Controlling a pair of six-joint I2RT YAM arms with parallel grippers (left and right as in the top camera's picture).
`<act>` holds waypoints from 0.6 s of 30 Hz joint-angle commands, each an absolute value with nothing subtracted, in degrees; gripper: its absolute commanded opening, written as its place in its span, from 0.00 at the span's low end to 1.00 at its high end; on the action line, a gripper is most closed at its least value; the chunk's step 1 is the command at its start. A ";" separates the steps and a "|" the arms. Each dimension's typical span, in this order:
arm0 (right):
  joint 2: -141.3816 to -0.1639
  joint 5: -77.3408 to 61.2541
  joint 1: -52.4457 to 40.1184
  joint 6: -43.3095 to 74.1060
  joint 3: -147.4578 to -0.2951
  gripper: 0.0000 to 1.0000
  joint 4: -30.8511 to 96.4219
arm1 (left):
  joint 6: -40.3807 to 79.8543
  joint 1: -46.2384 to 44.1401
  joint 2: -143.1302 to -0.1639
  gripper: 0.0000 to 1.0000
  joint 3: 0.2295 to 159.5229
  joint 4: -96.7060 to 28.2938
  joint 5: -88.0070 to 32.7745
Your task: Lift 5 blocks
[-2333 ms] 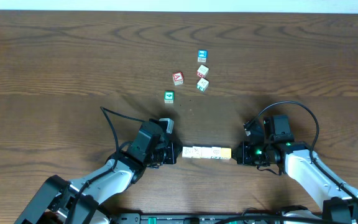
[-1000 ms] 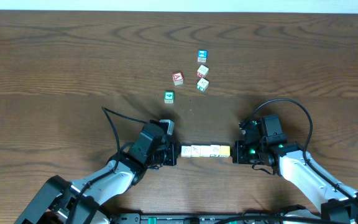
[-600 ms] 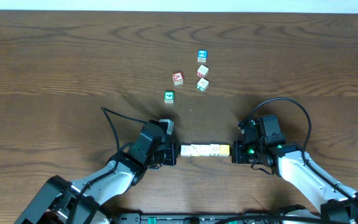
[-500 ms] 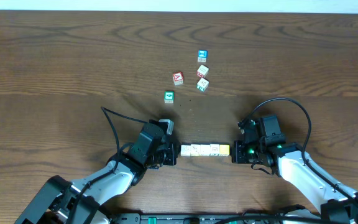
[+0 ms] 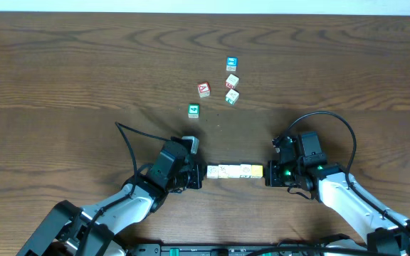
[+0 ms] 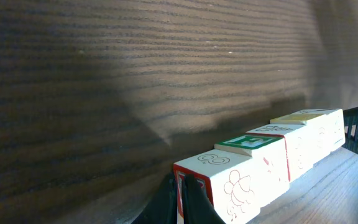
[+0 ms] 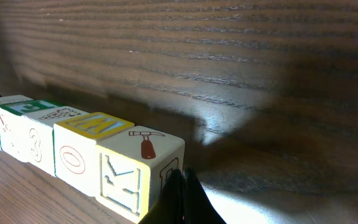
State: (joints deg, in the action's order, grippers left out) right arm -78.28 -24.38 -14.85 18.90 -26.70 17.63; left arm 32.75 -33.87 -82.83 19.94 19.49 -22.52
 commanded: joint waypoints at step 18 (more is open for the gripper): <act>-78.65 -36.53 -17.74 18.61 -26.85 0.01 16.45 | 31.77 -35.88 -83.05 0.07 20.38 21.78 -30.48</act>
